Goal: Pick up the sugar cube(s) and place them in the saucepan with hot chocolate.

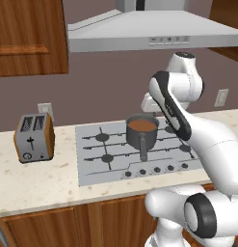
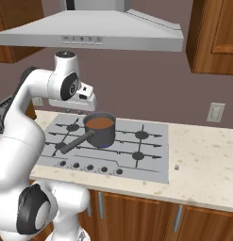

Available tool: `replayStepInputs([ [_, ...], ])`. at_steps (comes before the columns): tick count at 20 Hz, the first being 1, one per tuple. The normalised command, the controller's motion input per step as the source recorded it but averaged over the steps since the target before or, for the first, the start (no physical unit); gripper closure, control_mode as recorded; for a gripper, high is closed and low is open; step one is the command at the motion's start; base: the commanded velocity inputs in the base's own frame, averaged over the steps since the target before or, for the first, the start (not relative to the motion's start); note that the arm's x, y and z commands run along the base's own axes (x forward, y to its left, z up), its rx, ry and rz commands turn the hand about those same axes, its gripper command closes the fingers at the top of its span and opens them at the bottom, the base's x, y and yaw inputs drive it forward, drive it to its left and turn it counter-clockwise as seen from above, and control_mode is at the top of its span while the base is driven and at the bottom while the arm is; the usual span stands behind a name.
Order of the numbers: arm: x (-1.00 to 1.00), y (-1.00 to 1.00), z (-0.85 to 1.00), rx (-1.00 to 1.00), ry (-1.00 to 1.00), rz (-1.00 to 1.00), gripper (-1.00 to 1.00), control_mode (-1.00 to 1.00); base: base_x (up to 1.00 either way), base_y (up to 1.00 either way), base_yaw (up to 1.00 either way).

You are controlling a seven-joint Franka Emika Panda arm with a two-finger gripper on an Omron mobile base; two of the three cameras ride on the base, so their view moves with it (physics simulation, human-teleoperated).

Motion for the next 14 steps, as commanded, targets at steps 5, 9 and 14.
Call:
replayStepInputs([
  [5, -0.23, -0.41, -0.23, -0.02, 0.01, 0.0, -1.0, -1.0, 0.0, 0.0, 0.0],
  [9, -0.14, -0.55, -0.39, -0.09, 0.18, -0.02, -1.0, -1.0, 0.0, 0.0, 0.0],
  [14, 0.0, -0.8, -0.29, -0.07, 0.26, -0.01, -1.0, -1.0, 0.0, 0.0, 0.0],
])
